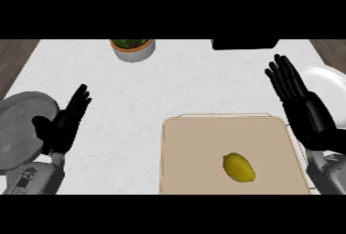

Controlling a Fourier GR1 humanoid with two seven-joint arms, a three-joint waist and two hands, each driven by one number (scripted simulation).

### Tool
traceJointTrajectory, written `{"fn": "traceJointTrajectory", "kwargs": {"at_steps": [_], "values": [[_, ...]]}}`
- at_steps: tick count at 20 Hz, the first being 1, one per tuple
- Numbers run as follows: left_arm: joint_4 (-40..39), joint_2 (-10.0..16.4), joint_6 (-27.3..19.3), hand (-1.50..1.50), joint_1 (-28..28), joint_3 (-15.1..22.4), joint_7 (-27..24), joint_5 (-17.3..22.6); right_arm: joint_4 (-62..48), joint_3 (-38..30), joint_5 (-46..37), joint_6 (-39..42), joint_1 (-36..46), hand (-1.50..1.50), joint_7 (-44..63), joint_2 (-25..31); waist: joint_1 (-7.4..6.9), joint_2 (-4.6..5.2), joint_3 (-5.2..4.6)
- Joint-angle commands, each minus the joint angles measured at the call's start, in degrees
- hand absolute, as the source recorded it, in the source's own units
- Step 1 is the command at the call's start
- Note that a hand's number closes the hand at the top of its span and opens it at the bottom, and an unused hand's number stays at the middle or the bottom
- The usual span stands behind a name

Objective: Pick the lemon from the tray and place it in the plate

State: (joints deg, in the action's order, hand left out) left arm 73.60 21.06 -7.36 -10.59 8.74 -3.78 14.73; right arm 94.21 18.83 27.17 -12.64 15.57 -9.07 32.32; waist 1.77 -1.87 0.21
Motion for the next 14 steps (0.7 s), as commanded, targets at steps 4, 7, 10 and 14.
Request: {"fn": "traceJointTrajectory", "kwargs": {"at_steps": [4, 7, 10, 14], "values": [[1.56, 1.38, 0.21, 0.0, -2.27, 0.23, 2.21, -1.07, -0.78, 9.41, 5.48, 23.7, 5.23, 1.5, 0.71, 1.51, -6.85, 2.77, -0.01], [-0.19, 0.0, -0.05, 0.0, -1.98, 1.32, 4.04, -0.96, 3.93, 8.1, -12.59, 24.66, 14.53, 1.5, -6.14, 12.02, -6.35, -0.34, -0.76], [0.89, -0.79, -2.29, 0.0, -2.93, 0.76, 6.03, -1.25, -14.75, 8.14, -1.75, 31.52, 4.15, -1.5, -19.0, 2.1, -5.11, 3.41, 0.22], [1.84, 0.05, -2.03, 0.0, -2.51, -0.29, 8.01, -0.37, -23.34, 11.34, -8.24, 46.9, 5.76, -1.5, -31.53, 6.37, -5.0, 2.88, 0.13]]}}
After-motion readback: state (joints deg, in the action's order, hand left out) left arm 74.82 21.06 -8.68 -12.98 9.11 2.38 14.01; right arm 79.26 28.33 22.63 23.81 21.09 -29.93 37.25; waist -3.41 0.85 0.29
